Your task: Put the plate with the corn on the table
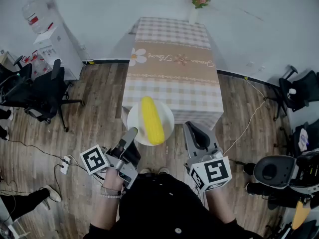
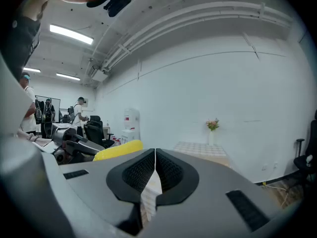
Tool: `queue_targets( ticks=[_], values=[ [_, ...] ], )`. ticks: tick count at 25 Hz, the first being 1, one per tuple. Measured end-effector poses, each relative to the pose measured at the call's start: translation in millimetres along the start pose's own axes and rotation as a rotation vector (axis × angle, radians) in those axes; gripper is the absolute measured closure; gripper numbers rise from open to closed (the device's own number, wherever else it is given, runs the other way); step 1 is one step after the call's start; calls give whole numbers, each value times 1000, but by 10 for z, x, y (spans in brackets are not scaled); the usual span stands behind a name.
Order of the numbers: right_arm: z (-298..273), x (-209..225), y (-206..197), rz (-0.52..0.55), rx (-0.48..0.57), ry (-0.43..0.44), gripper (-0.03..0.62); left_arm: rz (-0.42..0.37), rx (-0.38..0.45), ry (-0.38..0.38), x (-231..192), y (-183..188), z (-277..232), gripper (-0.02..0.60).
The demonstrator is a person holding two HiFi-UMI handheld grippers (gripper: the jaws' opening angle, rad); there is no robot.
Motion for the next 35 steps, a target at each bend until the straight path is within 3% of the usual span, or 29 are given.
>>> queue_targets(
  ticks=[11,16,22,24,25,30,35],
  values=[
    [11,-20,-1,-19,-9,-6,551,-1,-15,-14,5,-13,-11,549],
    [32,99,-126,-261,-9,40,549,5,-15,-20,9,-120,-83,549],
    [-164,-49,-298,-556,-48,109,546,12,-21,-26,-6,21,4,549],
    [-192,-82,-344,-635,-47,141,509,15,-24,-25,-8,24,9,549],
    [-205,-100,-359,-666,-48,157,478,17,-27,-25,-8,23,7,549],
    [-266,-194,-472,-787,-59,197,474,17,-45,-38,-12,21,-13,549],
    [-296,-245,-485,-839,-52,205,474,13,-61,-37,-17,28,-6,548]
  ],
)
Point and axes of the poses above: the fingertips, and each gripper's own axes: z backward along the fingers, x to its right, y out of its top, the point moved 8 cm from there along z, backward along the fingers, and after that the axes turned 12 degrees about z, right-handed, at the moved point
